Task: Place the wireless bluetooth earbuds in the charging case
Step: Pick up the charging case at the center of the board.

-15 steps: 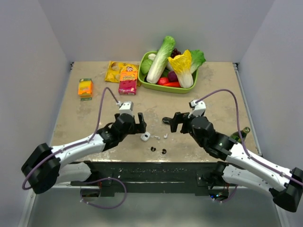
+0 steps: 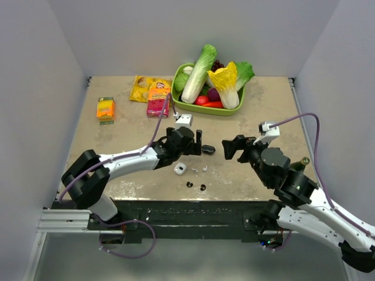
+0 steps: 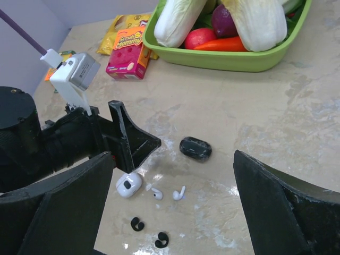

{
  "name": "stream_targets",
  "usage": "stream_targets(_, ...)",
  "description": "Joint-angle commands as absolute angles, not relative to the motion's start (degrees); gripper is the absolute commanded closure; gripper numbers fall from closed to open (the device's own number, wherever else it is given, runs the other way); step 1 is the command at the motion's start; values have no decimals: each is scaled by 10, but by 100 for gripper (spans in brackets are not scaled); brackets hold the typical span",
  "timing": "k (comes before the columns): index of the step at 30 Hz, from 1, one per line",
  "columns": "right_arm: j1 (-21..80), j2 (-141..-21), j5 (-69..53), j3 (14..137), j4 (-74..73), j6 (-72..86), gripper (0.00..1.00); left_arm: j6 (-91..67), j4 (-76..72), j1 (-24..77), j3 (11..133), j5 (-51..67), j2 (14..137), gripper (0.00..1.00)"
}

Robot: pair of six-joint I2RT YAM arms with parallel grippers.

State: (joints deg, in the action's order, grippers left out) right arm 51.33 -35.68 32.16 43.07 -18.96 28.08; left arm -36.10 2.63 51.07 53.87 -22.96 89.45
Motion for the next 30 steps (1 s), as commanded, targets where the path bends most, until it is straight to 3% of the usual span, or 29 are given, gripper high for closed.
stream_targets(1,515,-345,365,442,-209,279,2,-349,43,511,616,-229,952,0)
stream_targets(12,513,-330,375,448,-203,280,2,-376,79,514,678,-233,1041,4)
stream_targets(20,514,-318,374,453,-209,275,2,-374,141,550,773,-285,1111,0)
stream_targets(30,514,-298,361,448,-226,281,2,-394,159,555,803,-276,1159,0)
